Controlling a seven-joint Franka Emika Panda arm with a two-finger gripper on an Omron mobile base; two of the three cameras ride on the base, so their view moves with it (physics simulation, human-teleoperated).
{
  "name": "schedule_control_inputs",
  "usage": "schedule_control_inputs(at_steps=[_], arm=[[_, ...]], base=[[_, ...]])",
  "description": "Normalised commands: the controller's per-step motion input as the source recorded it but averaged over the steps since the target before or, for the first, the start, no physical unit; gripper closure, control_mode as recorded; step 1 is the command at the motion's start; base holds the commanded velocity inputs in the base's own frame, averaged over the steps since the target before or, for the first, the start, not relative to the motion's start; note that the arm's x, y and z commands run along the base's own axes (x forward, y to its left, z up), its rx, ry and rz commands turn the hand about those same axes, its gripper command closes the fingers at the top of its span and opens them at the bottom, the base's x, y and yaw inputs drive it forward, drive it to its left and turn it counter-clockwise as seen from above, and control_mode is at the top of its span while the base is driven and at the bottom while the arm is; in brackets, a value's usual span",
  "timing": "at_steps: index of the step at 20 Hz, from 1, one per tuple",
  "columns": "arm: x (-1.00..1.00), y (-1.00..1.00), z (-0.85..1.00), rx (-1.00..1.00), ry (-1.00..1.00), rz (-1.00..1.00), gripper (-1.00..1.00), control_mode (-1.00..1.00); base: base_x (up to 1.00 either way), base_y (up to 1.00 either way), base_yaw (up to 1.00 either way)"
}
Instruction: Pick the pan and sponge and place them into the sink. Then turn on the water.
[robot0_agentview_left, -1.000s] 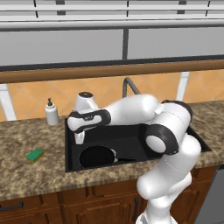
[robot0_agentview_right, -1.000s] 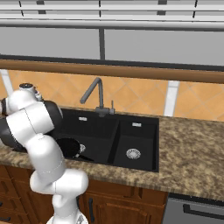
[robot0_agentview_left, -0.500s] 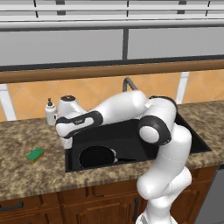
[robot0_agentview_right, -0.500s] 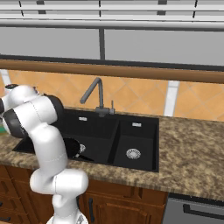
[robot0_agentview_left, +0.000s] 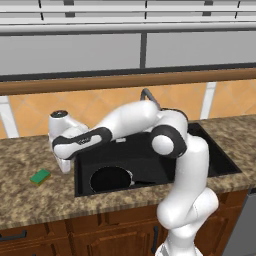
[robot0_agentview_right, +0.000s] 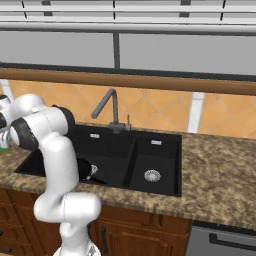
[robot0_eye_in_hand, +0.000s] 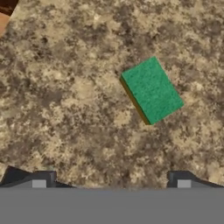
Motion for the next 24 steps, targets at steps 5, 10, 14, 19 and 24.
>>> schedule_control_inputs(at_steps=[5, 10, 14, 19, 24], arm=[[-0.03, 0.09, 0.00, 0.00, 0.00, 0.19, -1.00, -1.00], [-0.09, 0.03, -0.03, 0.01, -0.03, 0.19, -1.00, -1.00], [-0.02, 0.05, -0.08, 0.06, -0.06, 0.17, -1.00, -1.00], [-0.02, 0.05, -0.18, 0.03, -0.04, 0.11, -1.00, -1.00], [0.00, 0.17, -0.12, 0.00, 0.01, 0.07, -1.00, -1.00]], base=[[0.00, 0.00, 0.00], [0.00, 0.00, 0.00], [0.00, 0.00, 0.00], [0.00, 0.00, 0.00], [0.00, 0.00, 0.00]])
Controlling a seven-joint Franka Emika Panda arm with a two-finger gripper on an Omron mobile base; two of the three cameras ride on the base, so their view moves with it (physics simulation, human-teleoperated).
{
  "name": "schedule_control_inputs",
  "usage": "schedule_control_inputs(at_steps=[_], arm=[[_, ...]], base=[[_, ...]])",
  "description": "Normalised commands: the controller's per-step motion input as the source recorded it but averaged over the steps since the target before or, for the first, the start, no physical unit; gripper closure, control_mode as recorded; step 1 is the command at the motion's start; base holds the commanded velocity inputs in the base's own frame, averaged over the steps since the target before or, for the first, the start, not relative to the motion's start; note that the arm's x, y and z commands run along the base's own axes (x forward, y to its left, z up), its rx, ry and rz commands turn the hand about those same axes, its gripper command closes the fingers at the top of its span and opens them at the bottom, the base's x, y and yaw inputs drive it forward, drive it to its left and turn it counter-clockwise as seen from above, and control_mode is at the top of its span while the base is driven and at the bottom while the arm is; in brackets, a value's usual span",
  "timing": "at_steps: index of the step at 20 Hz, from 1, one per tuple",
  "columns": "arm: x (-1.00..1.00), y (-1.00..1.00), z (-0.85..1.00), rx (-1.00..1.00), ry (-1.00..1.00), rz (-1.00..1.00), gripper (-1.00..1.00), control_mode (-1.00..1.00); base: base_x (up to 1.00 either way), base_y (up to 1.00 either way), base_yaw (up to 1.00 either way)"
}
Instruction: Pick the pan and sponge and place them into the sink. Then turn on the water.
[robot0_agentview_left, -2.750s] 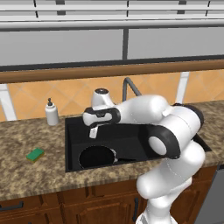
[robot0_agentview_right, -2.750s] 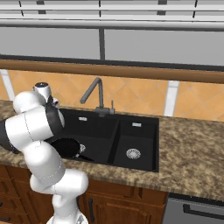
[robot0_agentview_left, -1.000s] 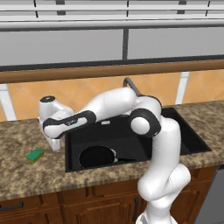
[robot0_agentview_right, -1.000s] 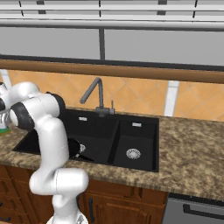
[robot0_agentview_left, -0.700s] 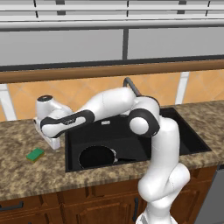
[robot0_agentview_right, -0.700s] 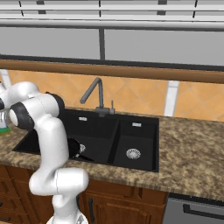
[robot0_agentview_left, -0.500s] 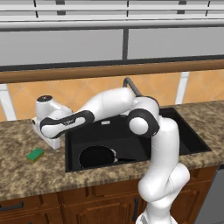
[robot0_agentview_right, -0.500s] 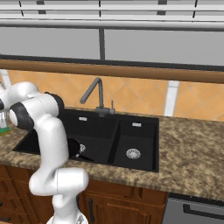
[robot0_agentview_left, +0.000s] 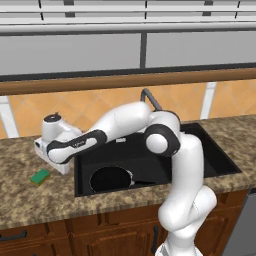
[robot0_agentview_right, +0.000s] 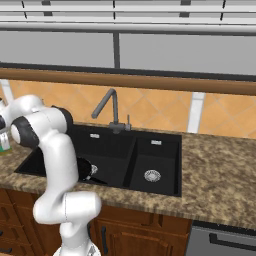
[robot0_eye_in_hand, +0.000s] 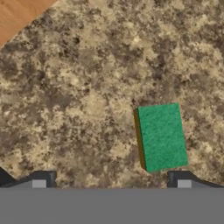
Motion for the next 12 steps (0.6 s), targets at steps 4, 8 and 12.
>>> schedule_control_inputs(at_steps=[4, 8, 12], arm=[[0.00, 0.38, -0.05, 0.00, 0.00, 0.08, -1.00, -1.00], [0.00, 0.23, 0.00, 0.00, 0.00, 0.03, -1.00, -1.00], [0.00, 0.04, -0.08, 0.00, 0.05, 0.02, -1.00, -1.00]], base=[[0.00, 0.00, 0.00], [0.00, 0.00, 0.00], [0.00, 0.00, 0.00]])
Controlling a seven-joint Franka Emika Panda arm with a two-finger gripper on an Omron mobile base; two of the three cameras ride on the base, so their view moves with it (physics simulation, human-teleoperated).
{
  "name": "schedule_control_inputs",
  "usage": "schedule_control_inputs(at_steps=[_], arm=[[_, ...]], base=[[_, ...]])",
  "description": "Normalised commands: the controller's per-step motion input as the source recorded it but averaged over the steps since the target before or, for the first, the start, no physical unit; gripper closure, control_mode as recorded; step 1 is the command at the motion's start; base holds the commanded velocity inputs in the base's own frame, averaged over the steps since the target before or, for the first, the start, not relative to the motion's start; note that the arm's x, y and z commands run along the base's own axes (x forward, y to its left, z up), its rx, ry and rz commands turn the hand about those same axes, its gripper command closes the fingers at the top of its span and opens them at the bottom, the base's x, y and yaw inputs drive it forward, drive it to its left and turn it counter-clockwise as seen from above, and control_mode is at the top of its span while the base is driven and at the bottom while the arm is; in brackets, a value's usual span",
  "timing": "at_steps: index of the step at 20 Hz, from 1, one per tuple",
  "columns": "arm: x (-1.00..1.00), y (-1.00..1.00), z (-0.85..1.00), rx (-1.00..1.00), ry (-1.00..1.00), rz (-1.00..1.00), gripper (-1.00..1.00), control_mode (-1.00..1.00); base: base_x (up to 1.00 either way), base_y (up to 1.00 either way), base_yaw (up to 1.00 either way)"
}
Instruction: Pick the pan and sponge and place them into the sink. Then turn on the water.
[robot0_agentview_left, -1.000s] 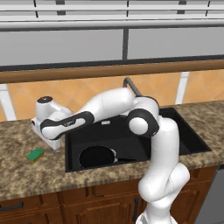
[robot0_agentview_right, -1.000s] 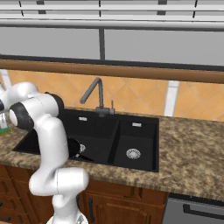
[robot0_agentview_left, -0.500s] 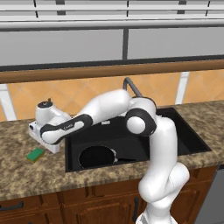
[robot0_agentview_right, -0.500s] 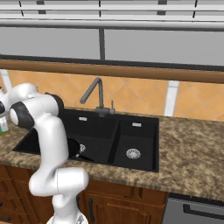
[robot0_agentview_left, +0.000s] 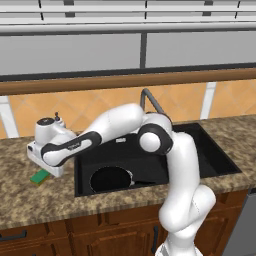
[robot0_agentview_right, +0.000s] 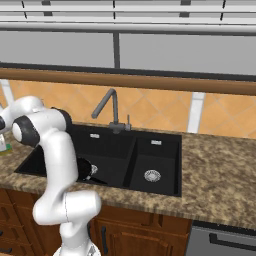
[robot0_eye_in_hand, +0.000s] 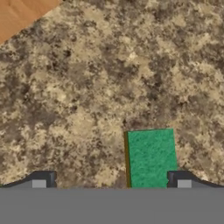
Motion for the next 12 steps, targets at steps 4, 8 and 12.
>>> schedule_control_inputs(at_steps=[4, 8, 12], arm=[[0.00, 0.00, -0.22, -0.01, 0.07, 0.00, -1.00, -1.00], [0.01, 0.10, -0.23, 0.00, 0.00, 0.03, -1.00, -1.00], [0.00, 0.19, -0.05, 0.00, 0.01, 0.03, -1.00, -1.00]], base=[[0.00, 0.00, 0.00], [0.00, 0.00, 0.00], [0.00, 0.00, 0.00]])
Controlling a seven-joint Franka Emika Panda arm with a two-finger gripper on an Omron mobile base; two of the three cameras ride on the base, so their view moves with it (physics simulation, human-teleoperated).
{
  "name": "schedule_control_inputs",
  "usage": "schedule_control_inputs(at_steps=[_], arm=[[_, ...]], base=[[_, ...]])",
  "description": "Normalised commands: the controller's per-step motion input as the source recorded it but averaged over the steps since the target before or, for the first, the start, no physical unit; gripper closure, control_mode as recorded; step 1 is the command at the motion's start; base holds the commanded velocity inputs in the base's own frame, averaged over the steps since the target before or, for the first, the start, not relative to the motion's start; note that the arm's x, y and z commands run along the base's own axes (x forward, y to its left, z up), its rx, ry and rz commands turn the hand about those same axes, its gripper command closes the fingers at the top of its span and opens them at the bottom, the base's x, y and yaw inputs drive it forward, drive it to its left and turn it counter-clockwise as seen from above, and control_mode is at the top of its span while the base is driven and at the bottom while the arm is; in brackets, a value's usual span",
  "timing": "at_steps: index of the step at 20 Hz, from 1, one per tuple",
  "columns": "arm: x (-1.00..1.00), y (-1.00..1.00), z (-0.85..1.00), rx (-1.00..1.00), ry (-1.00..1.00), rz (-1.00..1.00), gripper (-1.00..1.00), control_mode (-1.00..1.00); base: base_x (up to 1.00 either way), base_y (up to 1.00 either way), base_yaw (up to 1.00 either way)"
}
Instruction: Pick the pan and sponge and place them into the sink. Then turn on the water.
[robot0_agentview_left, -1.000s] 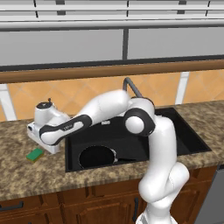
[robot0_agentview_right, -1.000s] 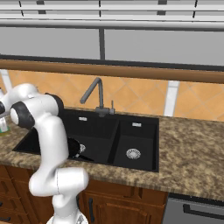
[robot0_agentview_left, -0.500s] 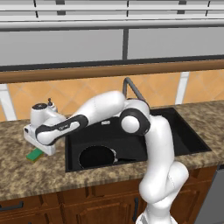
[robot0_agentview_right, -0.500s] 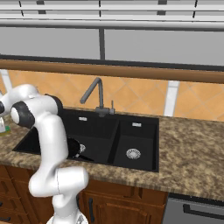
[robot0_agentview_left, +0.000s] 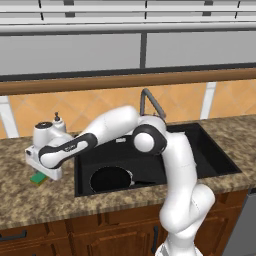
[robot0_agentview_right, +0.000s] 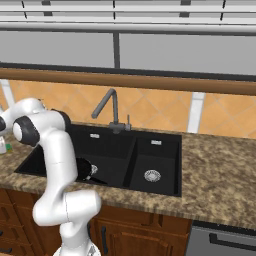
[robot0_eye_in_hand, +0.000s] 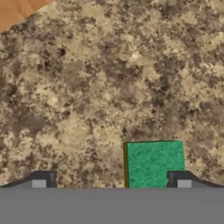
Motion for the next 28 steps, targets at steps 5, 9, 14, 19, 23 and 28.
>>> schedule_control_inputs(at_steps=[5, 9, 14, 19, 23, 28], arm=[[0.02, 0.11, -0.02, 0.00, 0.02, 0.02, -1.00, -1.00], [0.06, 0.03, -0.12, 0.00, 0.01, 0.03, -1.00, -1.00], [0.06, 0.11, -0.09, 0.00, 0.00, 0.02, -1.00, -1.00], [0.08, 0.14, -0.09, 0.00, 0.00, 0.00, -1.00, -1.00], [0.14, 0.11, -0.10, 0.00, 0.02, 0.00, -1.00, -1.00], [0.16, 0.09, -0.19, 0.00, 0.02, 0.00, -1.00, -1.00]], base=[[0.00, 0.00, 0.00], [0.00, 0.00, 0.00], [0.00, 0.00, 0.00], [0.00, 0.00, 0.00], [0.00, 0.00, 0.00], [0.00, 0.00, 0.00]])
